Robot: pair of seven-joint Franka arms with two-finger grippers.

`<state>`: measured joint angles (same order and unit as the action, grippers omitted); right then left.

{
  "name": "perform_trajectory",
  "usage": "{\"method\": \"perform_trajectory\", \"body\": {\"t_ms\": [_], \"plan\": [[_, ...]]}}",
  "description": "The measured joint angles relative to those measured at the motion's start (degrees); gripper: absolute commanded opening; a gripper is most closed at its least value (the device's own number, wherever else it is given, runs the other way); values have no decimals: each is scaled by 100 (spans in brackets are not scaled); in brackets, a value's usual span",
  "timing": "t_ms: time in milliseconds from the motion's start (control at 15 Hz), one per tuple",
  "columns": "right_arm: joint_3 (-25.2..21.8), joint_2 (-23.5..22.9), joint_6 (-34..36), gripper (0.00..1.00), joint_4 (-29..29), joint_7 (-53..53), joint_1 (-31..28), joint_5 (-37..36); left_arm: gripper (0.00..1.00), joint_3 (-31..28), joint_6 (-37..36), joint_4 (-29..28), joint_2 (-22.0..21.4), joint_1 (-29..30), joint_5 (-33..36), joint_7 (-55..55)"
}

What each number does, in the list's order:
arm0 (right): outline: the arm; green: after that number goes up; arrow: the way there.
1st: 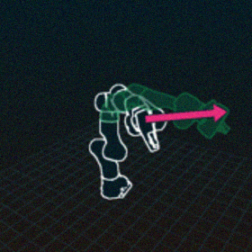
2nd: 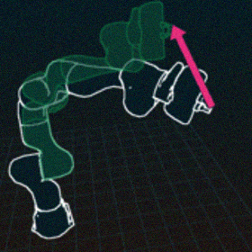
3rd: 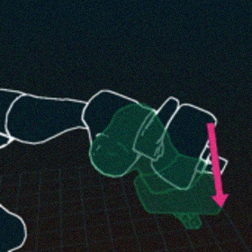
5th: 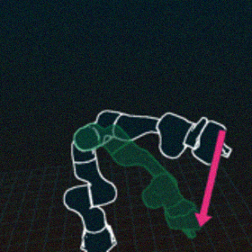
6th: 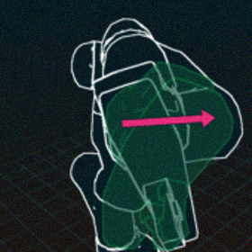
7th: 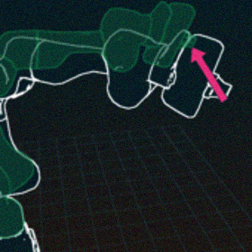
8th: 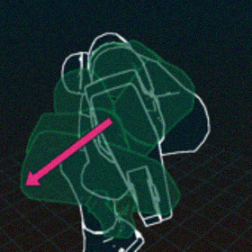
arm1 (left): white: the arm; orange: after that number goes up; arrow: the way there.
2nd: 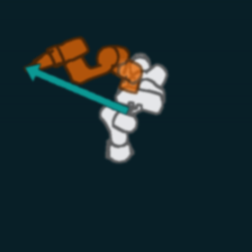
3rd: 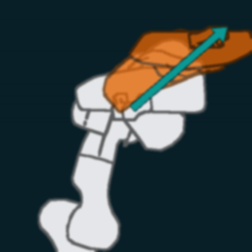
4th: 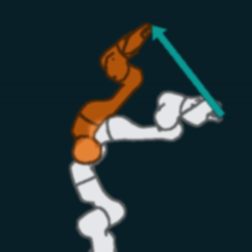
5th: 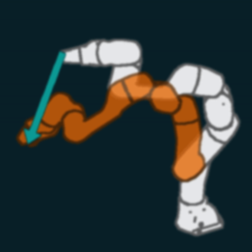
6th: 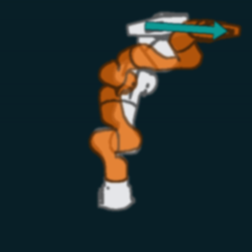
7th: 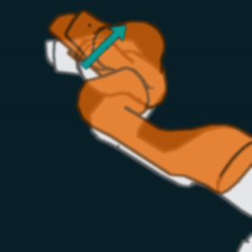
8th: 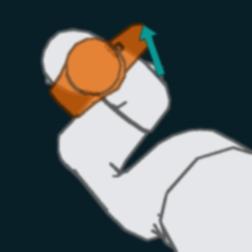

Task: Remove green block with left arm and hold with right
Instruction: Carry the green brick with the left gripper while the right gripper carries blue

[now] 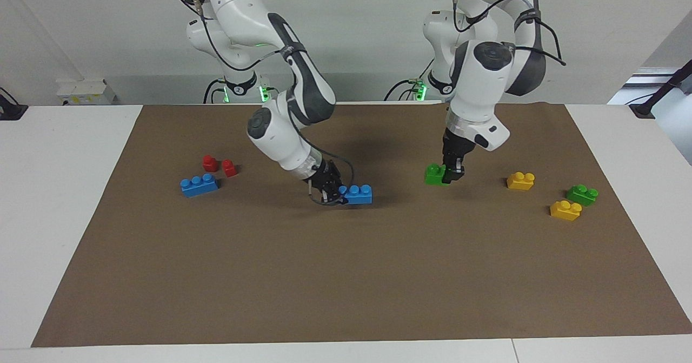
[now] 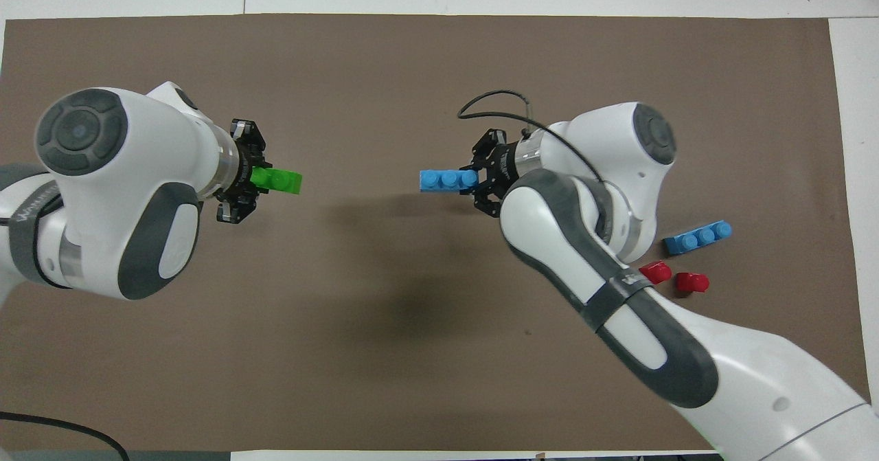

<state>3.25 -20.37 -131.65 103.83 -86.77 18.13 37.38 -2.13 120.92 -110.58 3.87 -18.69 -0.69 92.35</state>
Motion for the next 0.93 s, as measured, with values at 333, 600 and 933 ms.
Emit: {"method": "perform_trajectory", "body": {"t_ms": [333, 600, 933], "plan": [[-42, 163, 1309, 0, -303, 1408, -1582, -360, 0, -9, 154, -140, 94, 732, -72, -1389], [-53, 157, 1481, 0, 123, 2383, -2480, -507, 0, -12, 508, -204, 414, 1137, -74, -2240], [-52, 98, 1385, 0, 497, 2752, -2800, -511, 0, -12, 993, -205, 841, 1543, -75, -2852]]}}
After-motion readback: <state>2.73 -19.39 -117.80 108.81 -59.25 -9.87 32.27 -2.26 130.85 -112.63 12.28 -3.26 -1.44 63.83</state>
